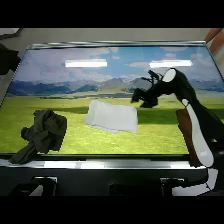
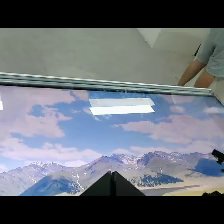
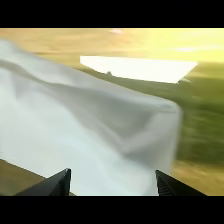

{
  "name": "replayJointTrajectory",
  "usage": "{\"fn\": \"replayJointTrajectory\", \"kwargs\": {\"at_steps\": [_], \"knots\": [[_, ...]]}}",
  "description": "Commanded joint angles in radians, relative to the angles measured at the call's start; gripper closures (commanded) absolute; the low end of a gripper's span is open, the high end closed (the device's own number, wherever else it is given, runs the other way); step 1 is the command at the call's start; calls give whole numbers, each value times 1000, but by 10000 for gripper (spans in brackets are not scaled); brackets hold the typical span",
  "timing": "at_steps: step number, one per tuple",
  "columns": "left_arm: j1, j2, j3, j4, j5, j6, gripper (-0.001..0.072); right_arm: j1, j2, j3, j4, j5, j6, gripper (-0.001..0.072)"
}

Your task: Fold the shirts.

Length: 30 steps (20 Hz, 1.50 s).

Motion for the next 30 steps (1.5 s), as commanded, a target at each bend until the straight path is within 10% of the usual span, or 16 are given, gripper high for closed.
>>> {"fn": "replayJointTrajectory", "kwargs": {"at_steps": [1, 8, 11, 12, 16, 20, 30], "knots": [[1, 2, 0, 20, -6, -1, 681, -99, 21, -123, -63, 143, -7, 103], [0, 4, 0, 16, -6, -34, 681, 17, -45, -316, 134, -172, -65, 193], [1, 3, 0, 16, -6, -37, 681, 17, -49, -316, 219, -202, -57, 631], [1, 3, 0, 17, -6, -37, 681, 14, -41, -312, 244, -197, -89, 669], [1, 3, 0, 18, -6, -34, 681, -69, 80, -226, 217, -140, -158, 672], [1, 3, 0, 18, -7, -31, 681, -313, 220, -102, -58, -43, 37, 672], [1, 4, 0, 18, -59, 4, 681, -836, 401, -40, -77, 166, 116, 672]]}}
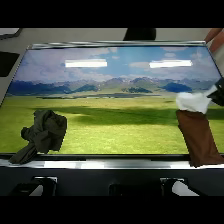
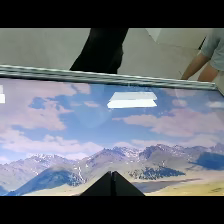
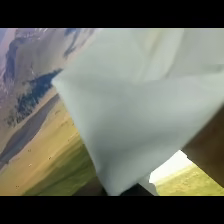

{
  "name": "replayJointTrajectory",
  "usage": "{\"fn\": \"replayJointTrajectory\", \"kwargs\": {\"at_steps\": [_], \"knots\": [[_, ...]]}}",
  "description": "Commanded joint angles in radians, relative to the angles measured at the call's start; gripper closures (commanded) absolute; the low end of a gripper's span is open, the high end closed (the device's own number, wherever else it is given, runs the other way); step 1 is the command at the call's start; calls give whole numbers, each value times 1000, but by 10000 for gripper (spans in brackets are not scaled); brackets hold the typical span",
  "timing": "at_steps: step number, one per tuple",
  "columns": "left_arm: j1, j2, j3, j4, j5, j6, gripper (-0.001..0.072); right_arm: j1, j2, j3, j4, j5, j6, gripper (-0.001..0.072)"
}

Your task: Fold the shirts.

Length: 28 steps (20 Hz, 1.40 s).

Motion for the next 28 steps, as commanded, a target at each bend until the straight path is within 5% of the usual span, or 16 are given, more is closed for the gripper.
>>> {"fn": "replayJointTrajectory", "kwargs": {"at_steps": [1, 11, 19, 28], "knots": [[1, 1, 0, 0, -39, 18, 681, -153, 25, 8, -12, 120, 27, 672], [1, 1, 0, 0, -44, 32, 681, -309, 91, 8, 135, 190, 3, 672], [1, 1, 0, 0, -43, 33, 680, -309, 84, 8, 462, -16, 24, 672], [1, 1, 0, 0, -44, 60, 681, -309, 90, 8, 103, 283, 21, 672]]}}
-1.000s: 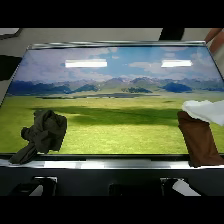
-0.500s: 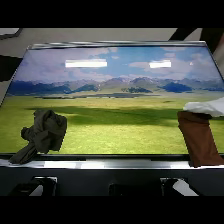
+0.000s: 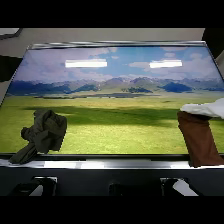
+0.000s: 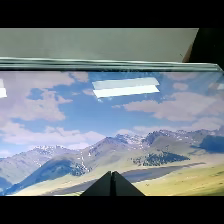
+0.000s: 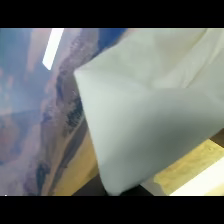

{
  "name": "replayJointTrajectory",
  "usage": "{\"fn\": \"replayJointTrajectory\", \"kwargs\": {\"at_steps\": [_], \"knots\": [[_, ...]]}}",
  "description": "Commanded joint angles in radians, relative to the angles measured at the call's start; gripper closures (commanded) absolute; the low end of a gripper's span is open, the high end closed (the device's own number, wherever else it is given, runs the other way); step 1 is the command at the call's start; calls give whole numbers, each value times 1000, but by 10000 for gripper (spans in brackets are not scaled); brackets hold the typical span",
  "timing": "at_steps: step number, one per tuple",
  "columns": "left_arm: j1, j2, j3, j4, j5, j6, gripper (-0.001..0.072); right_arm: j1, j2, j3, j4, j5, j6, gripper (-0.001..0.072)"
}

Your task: Fold the shirts.

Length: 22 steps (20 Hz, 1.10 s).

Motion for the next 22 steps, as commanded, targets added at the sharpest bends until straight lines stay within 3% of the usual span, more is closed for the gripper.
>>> {"fn": "replayJointTrajectory", "kwargs": {"at_steps": [1, 4, 8, 14, 18, 22], "knots": [[1, 1, 0, 0, 0, 7, 681, 0, 6, 1, -160, 141, 0, 672], [1, 0, 0, 0, 1, 14, 680, 0, 3, -13, -415, 274, -13, 671], [1, 1, 0, 0, 0, 13, 680, 0, 2, -126, -602, 246, -24, 671], [1, 1, 0, 0, 1, 13, 680, 0, 1, -335, -625, 37, -57, 671], [1, 0, 0, 0, 1, 13, 680, 0, 1, -421, -628, 24, -58, 670], [1, 1, 0, 0, 1, 13, 680, 0, 1, -481, -727, 10, -60, 666]]}}
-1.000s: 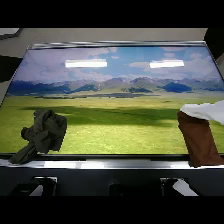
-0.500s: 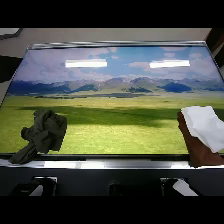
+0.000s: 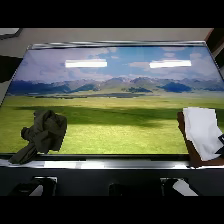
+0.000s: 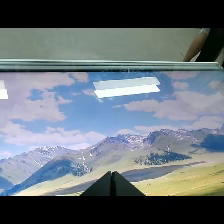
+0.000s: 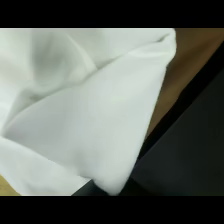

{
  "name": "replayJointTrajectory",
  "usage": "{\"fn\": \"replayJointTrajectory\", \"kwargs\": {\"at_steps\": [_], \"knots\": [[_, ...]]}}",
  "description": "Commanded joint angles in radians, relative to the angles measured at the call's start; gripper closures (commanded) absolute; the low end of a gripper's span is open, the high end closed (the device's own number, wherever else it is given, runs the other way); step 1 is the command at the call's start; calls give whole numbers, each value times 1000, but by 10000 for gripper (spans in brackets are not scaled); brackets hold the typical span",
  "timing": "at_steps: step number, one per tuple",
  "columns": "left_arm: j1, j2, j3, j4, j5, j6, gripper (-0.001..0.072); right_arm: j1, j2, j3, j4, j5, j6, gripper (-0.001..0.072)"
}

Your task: Fold the shirts.

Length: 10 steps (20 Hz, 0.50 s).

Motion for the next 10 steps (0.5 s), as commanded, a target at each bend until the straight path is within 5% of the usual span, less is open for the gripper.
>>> {"fn": "replayJointTrajectory", "kwargs": {"at_steps": [1, 3, 7, 10], "knots": [[1, 0, 0, 0, 1, 0, 680, 0, 0, -48, -68, -38, -3, 569], [1, 0, 0, 0, 1, 0, 680, 0, 0, -47, -48, -66, -19, 122], [0, -8, 1, -1, 85, 0, 681, 3, 0, 174, 35, -130, -156, 95], [-16, -53, 1, 50, 280, 0, 684, 115, 24, 479, 164, -368, -191, 103]]}}
